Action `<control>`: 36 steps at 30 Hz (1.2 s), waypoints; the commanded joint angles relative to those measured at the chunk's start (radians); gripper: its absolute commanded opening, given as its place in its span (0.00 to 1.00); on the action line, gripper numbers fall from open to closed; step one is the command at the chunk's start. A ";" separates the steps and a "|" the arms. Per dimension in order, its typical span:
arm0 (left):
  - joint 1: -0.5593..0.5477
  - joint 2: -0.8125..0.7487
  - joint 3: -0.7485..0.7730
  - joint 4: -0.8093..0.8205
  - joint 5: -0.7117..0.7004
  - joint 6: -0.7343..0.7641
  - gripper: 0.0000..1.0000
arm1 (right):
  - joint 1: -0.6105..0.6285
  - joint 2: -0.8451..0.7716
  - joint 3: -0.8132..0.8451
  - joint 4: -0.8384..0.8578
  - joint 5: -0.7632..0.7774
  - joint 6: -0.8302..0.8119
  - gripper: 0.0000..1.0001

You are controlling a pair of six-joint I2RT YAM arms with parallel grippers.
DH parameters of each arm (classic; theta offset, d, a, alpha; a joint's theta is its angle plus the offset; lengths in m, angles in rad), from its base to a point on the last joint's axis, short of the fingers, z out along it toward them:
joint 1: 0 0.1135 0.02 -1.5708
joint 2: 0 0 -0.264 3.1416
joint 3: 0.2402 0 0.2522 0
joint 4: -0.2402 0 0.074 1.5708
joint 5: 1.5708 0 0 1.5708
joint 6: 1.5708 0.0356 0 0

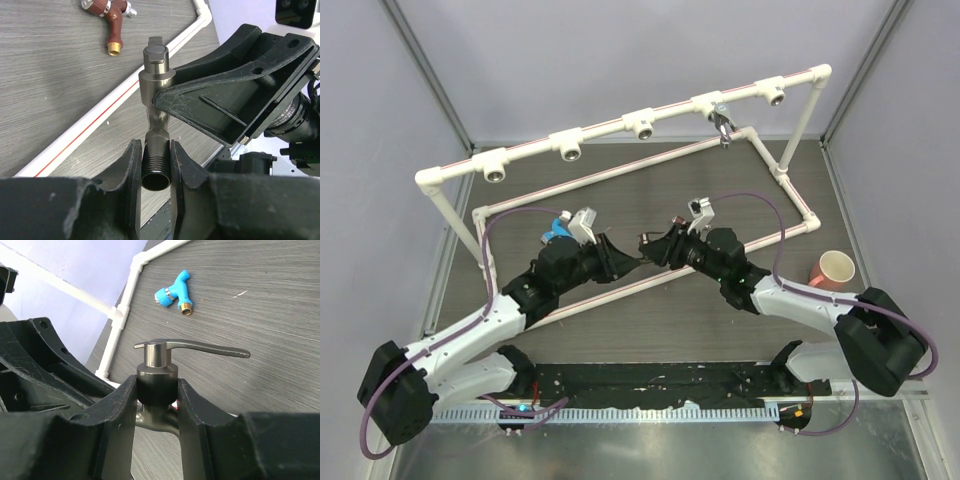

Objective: Install the water faucets

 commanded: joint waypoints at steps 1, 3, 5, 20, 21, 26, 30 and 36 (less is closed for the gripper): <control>-0.006 -0.092 -0.005 -0.001 -0.080 0.066 0.00 | -0.041 -0.071 0.023 0.014 -0.025 -0.016 0.41; 0.000 -0.129 -0.003 -0.037 -0.108 0.101 0.00 | -0.081 -0.084 0.020 -0.002 -0.098 -0.005 0.55; 0.009 -0.185 -0.005 -0.057 -0.140 0.121 0.00 | -0.158 -0.099 0.004 0.007 -0.178 0.018 0.63; 0.183 -0.359 -0.097 0.164 0.211 0.090 0.00 | -0.355 -0.013 -0.072 0.645 -0.711 0.405 0.87; 0.183 -0.355 -0.103 0.214 0.226 0.081 0.00 | -0.353 0.017 -0.072 0.690 -0.712 0.436 0.88; 0.183 -0.315 -0.111 0.365 0.301 0.037 0.00 | -0.316 0.100 -0.062 0.900 -0.714 0.541 0.88; 0.181 -0.257 -0.097 0.439 0.354 0.004 0.00 | -0.263 0.157 -0.034 0.966 -0.706 0.559 0.88; 0.175 -0.194 -0.080 0.498 0.390 -0.017 0.01 | -0.223 0.179 0.010 1.014 -0.700 0.572 0.85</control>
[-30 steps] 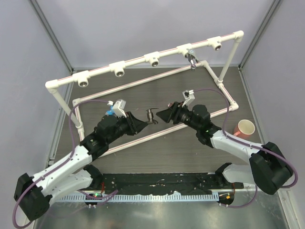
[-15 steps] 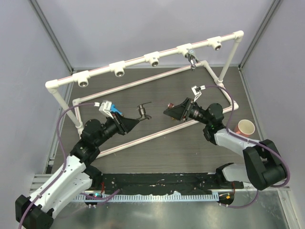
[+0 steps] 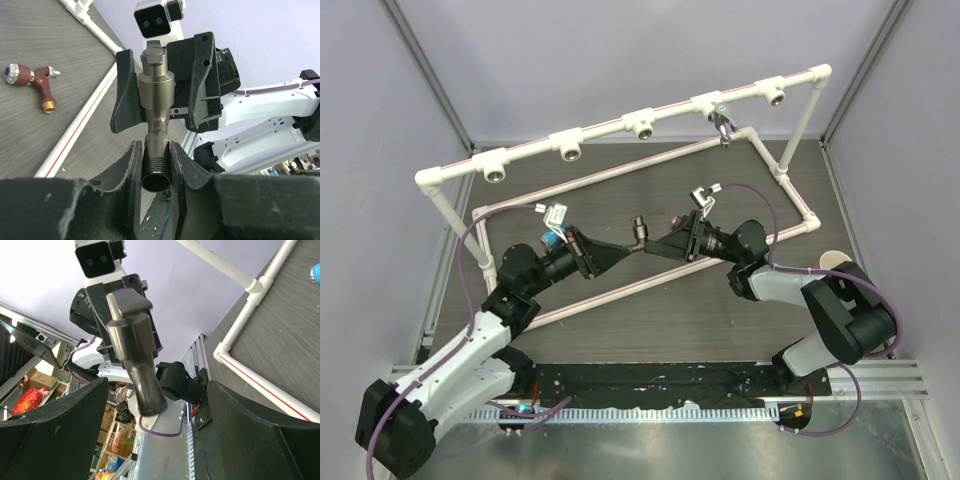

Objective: Install the water faucets

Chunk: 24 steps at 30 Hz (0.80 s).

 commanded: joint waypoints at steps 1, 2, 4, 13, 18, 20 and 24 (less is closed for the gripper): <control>-0.005 0.010 0.040 0.156 0.053 -0.022 0.00 | 0.007 -0.008 0.065 0.323 -0.008 0.030 0.84; -0.005 0.012 0.038 0.159 0.050 -0.022 0.00 | 0.009 -0.007 0.068 0.325 -0.011 0.030 0.84; -0.005 0.012 0.040 0.162 0.051 -0.021 0.00 | 0.009 -0.013 0.076 0.325 -0.014 0.028 0.81; -0.045 0.052 0.052 0.214 0.056 -0.024 0.00 | 0.034 0.004 0.107 0.372 -0.013 0.053 0.73; -0.062 0.064 0.049 0.228 0.047 -0.024 0.00 | 0.043 0.005 0.122 0.398 -0.017 0.074 0.68; -0.066 0.062 0.046 0.234 0.044 -0.027 0.00 | 0.044 0.004 0.122 0.400 -0.019 0.074 0.65; -0.066 0.050 0.035 0.233 0.024 -0.029 0.00 | 0.043 -0.004 0.116 0.403 -0.022 0.077 0.54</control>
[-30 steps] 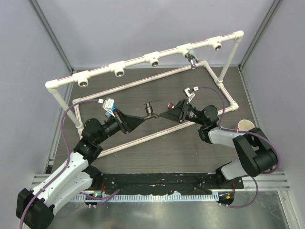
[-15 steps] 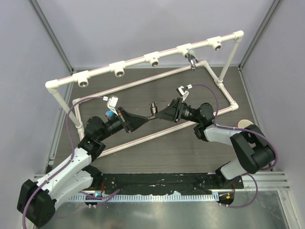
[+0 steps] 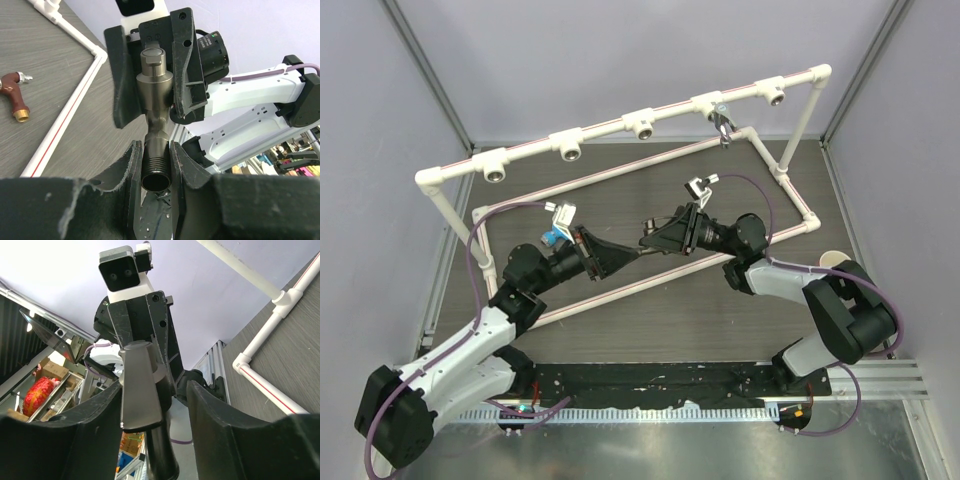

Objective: Install the water faucets

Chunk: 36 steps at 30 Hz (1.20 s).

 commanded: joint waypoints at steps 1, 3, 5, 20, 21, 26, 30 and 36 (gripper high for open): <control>-0.005 -0.027 0.025 0.106 -0.028 -0.011 0.00 | 0.006 -0.013 0.027 0.371 -0.012 0.011 0.51; -0.005 -0.034 0.019 0.099 -0.039 -0.012 0.00 | 0.006 -0.017 0.022 0.371 -0.015 0.010 0.39; -0.005 -0.045 0.018 0.090 -0.057 -0.011 0.00 | 0.006 -0.028 0.018 0.371 -0.018 0.010 0.26; -0.005 -0.223 0.137 -0.398 -0.292 0.242 0.99 | -0.013 -0.091 -0.022 0.306 -0.034 -0.041 0.01; -0.005 -0.240 0.166 -0.462 -0.313 0.259 1.00 | -0.016 -0.115 -0.024 0.283 -0.038 -0.067 0.01; -0.005 -0.260 0.307 -0.704 -0.535 0.362 1.00 | -0.020 -0.259 -0.013 -0.158 0.012 -0.388 0.01; -0.005 -0.234 0.428 -0.845 -0.686 0.394 1.00 | -0.020 -0.471 0.068 -0.835 0.222 -0.778 0.01; -0.005 -0.131 0.625 -0.987 -0.796 0.446 1.00 | -0.020 -0.602 0.199 -1.275 0.613 -1.028 0.01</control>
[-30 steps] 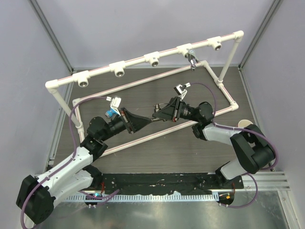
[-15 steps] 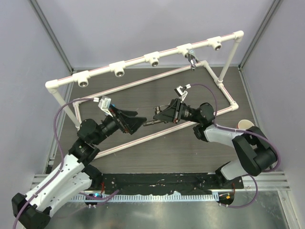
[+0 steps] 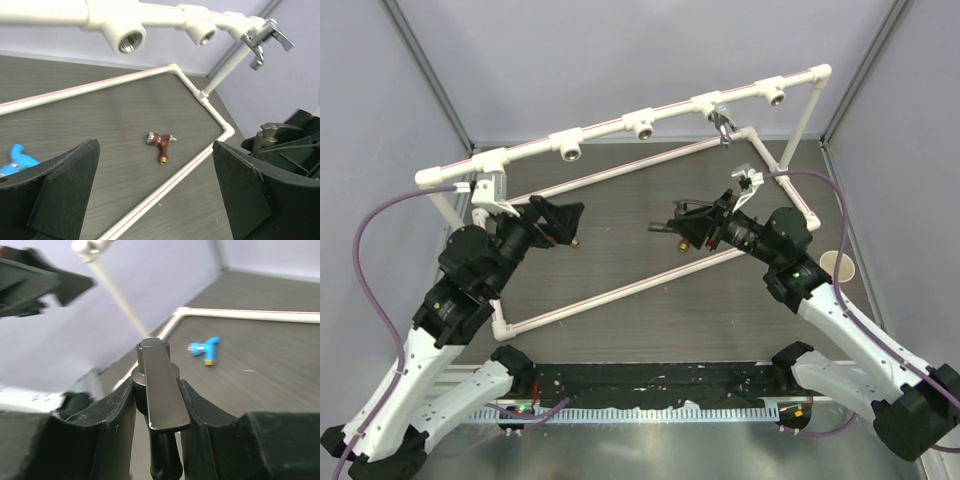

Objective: Install the water faucets

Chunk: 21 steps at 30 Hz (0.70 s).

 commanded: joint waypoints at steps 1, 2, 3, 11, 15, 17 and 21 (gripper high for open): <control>0.000 0.097 0.168 -0.161 -0.126 0.079 1.00 | -0.002 -0.096 0.108 -0.396 0.370 -0.285 0.01; 0.000 0.116 0.196 -0.176 -0.141 0.089 1.00 | -0.002 -0.108 0.111 -0.435 0.408 -0.292 0.01; 0.000 0.140 0.225 -0.190 -0.148 0.107 1.00 | -0.002 -0.122 0.119 -0.469 0.494 -0.301 0.01; -0.074 0.425 0.608 -0.400 -0.332 0.302 1.00 | -0.002 -0.257 0.160 -0.616 0.777 -0.336 0.01; -0.179 0.591 0.791 -0.495 -0.479 0.452 1.00 | -0.002 -0.291 0.177 -0.635 0.869 -0.373 0.01; -0.187 0.660 0.907 -0.546 -0.485 0.539 1.00 | -0.002 -0.296 0.182 -0.634 0.924 -0.381 0.01; -0.188 0.863 1.146 -0.653 -0.482 0.716 1.00 | -0.002 -0.302 0.204 -0.624 0.976 -0.411 0.01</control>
